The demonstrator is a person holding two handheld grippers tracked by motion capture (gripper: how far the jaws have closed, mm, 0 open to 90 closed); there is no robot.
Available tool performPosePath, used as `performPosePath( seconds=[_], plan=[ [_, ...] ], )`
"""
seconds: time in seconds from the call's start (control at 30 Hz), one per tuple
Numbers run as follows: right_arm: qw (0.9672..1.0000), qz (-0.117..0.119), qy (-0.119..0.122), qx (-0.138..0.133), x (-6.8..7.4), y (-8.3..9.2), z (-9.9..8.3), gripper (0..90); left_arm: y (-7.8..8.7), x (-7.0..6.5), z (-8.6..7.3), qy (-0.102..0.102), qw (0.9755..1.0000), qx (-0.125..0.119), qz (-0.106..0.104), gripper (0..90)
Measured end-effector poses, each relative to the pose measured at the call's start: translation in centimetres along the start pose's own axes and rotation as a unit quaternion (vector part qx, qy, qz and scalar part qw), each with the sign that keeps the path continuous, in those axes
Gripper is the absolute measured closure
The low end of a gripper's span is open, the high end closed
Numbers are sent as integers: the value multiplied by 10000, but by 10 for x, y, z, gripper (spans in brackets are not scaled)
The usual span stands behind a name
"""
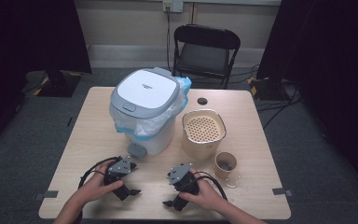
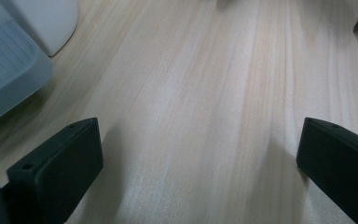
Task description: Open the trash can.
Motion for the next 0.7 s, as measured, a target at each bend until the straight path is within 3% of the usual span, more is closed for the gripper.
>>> performPosePath(
  seconds=[0.5, 0.6, 0.67, 0.7],
  plan=[
    [10000, 2, 1, 1, 0, 0, 0, 0, -1, 1, 1, 93, 9999, -80, 11, 0],
    [10000, 2, -5, 2, 0, 0, 0, 0, 2, -1, 1, 341, 9993, -128, -38, 19],
    [10000, 2, -4, 2, 0, 0, 0, 0, 5, -2, 1, 387, 9992, -110, -77, 94],
    [10000, 1, -4, 2, 0, 0, 0, 0, 10, 1, 2, 434, 9990, -50, 10, 168]
  ],
)
Point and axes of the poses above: each handheld gripper's, and its own axes: y roughly backward along the jaws, z roughly out of its top, x roughly to its left, the point moved 8 cm from there along -y, roughly forward along the jaws, and after that the axes turned 6 degrees about y, right-handed, at the moved point
